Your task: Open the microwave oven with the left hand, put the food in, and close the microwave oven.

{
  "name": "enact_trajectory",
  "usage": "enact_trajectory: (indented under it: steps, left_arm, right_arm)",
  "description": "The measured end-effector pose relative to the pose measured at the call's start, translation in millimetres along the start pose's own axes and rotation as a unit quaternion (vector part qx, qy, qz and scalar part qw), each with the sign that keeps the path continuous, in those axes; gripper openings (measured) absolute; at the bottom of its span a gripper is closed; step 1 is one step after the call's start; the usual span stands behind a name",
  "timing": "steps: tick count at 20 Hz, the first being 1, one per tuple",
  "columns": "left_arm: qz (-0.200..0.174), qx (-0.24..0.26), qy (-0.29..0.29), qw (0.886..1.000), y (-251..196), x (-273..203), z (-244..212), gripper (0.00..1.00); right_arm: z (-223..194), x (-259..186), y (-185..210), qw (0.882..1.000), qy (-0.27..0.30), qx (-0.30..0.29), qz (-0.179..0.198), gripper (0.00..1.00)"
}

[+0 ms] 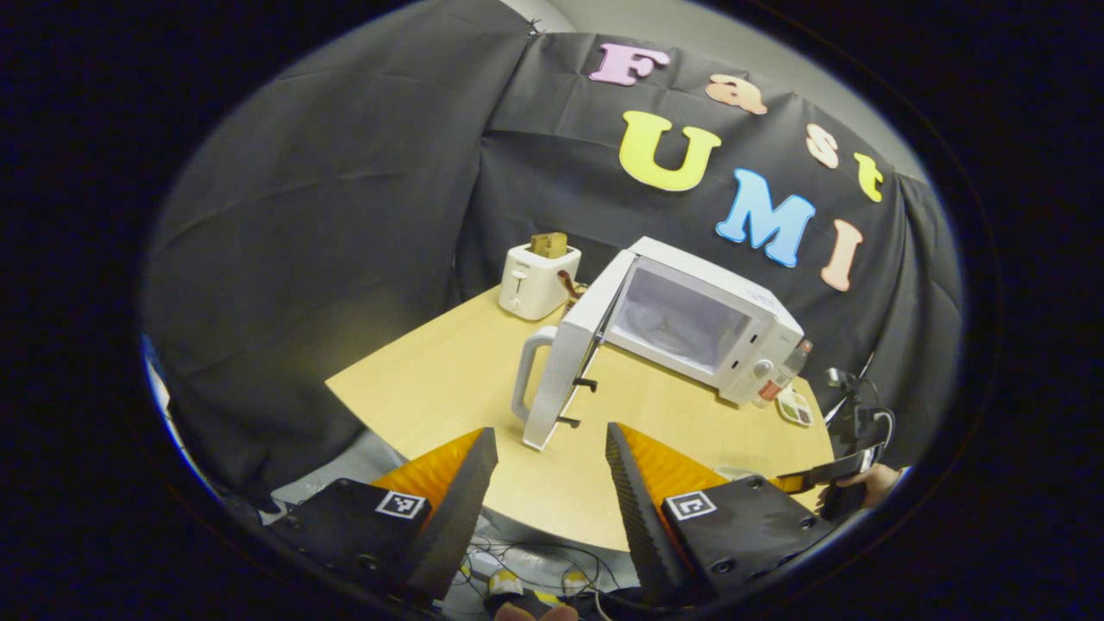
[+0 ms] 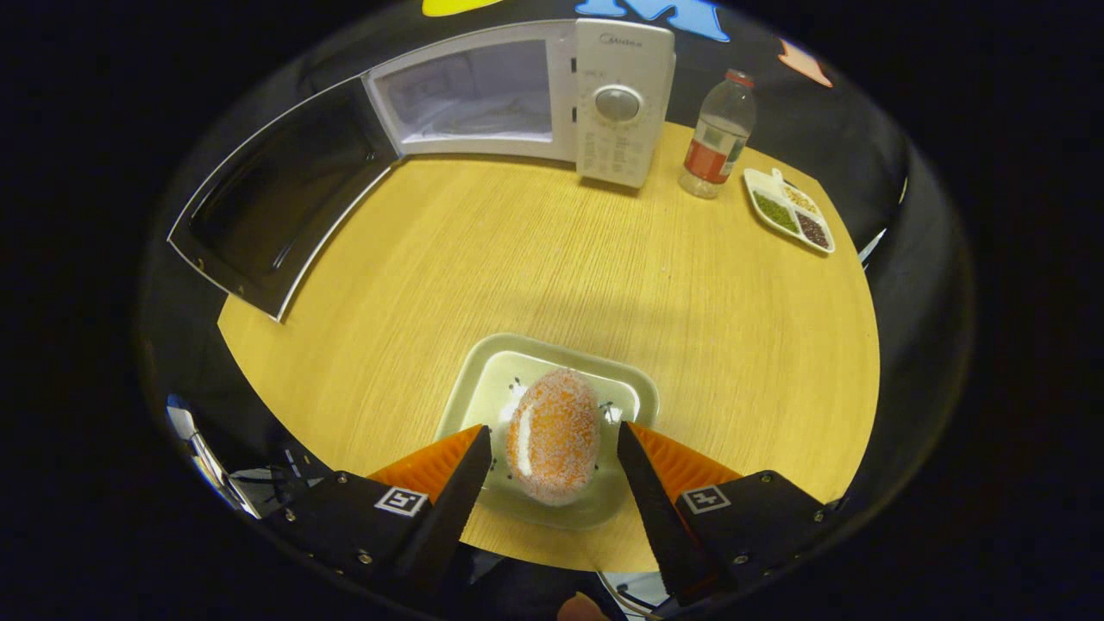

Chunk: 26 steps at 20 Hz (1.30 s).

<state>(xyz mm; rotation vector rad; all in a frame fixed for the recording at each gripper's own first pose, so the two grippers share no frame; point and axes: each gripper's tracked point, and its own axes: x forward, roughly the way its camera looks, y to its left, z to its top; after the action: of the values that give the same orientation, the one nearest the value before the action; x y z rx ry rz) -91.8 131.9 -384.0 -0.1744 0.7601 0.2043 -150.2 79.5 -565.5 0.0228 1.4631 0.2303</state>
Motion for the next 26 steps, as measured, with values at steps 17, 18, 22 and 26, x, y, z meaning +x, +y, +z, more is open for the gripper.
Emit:
enact_trajectory:
  steps: [17, 18, 22, 26]
  left_arm:
    - [0.016, 0.061, 0.029, 0.998, -92.9, -23.7, -10.1, 0.91]
    - [0.014, 0.061, 0.031, 0.998, -95.7, -20.7, -11.5, 0.86]
    - [-0.003, 0.056, 0.023, 0.998, -99.3, -19.2, -2.4, 0.86]
    - [-0.009, 0.053, 0.018, 0.998, -84.2, -24.0, 1.4, 0.86]
  right_arm:
    - [-4.6, 34.5, -6.0, 0.997, 0.007, -0.076, 0.003, 0.84]
    - [-4.2, 36.9, -5.9, 0.997, 0.006, -0.078, 0.001, 0.78]
    - [-4.4, 35.9, -3.9, 0.996, 0.006, -0.089, -0.003, 0.73]
    - [-3.7, 37.1, -3.6, 0.996, 0.008, -0.086, -0.005, 0.74]
